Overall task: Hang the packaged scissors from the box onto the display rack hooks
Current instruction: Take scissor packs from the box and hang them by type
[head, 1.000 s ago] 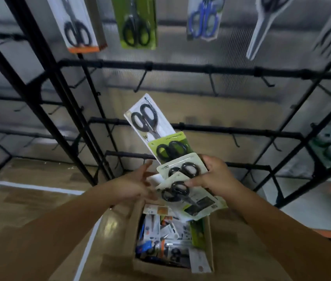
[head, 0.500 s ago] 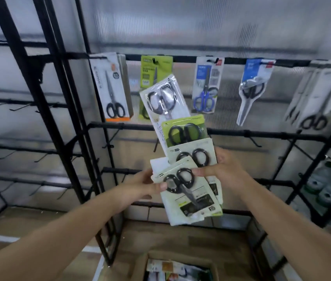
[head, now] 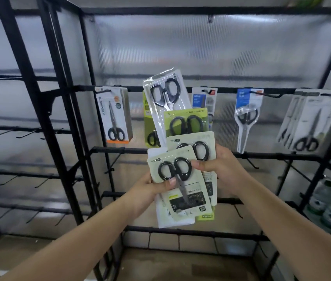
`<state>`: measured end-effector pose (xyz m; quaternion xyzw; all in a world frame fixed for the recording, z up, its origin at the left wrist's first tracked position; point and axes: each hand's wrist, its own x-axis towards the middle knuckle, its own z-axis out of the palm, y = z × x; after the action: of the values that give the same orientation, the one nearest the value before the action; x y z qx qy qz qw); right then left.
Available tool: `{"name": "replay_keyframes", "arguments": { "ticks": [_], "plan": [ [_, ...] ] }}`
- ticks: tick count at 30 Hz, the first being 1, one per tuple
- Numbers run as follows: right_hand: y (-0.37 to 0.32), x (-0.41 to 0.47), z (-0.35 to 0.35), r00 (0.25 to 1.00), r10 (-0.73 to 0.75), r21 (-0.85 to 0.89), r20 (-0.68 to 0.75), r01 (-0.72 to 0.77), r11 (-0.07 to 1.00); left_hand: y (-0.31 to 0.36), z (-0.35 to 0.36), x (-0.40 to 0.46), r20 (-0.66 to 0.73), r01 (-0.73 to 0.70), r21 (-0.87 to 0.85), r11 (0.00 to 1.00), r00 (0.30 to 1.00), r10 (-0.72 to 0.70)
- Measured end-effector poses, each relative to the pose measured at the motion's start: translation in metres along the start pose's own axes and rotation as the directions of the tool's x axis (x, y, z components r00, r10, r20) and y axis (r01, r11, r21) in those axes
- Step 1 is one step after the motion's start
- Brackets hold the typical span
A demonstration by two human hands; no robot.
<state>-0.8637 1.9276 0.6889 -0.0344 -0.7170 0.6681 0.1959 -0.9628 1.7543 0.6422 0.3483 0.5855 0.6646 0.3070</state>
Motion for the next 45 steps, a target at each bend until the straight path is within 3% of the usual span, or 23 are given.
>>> {"name": "replay_keyframes", "arguments": {
  "ticks": [9, 14, 20, 26, 33, 40, 45],
  "plan": [
    [-0.011, 0.011, -0.007, 0.999, -0.034, 0.200, 0.000, 0.033, 0.979, 0.023, 0.015, 0.020, -0.121, 0.006, -0.164, 0.986, 0.992, -0.026],
    [-0.011, 0.021, 0.001, 0.997, -0.029, 0.180, -0.073, 0.042, 0.983, 0.035, 0.022, 0.031, -0.181, -0.025, -0.201, 0.979, 0.983, -0.013],
    [-0.008, 0.032, 0.009, 0.973, -0.097, 0.173, -0.210, 0.135, 0.976, 0.039, 0.043, 0.044, -0.246, -0.104, -0.427, 0.898, 0.969, -0.004],
    [0.001, 0.029, 0.002, 0.953, -0.196, 0.063, -0.232, 0.216, 0.974, 0.046, 0.043, 0.052, -0.169, -0.081, -0.406, 0.910, 0.985, 0.012],
    [-0.002, 0.028, -0.010, 0.931, -0.238, 0.243, -0.276, 0.307, 0.920, 0.046, 0.039, 0.054, -0.070, -0.098, -0.353, 0.931, 0.994, 0.078],
    [0.003, 0.025, -0.017, 0.907, -0.254, 0.257, -0.335, 0.347, 0.902, 0.040, 0.041, 0.057, 0.000, -0.079, -0.361, 0.929, 0.996, 0.085],
    [-0.002, 0.024, -0.021, 0.908, -0.246, 0.043, -0.338, 0.277, 0.960, 0.035, 0.034, 0.056, -0.060, -0.040, -0.390, 0.920, 0.998, 0.018]
  ]
}}
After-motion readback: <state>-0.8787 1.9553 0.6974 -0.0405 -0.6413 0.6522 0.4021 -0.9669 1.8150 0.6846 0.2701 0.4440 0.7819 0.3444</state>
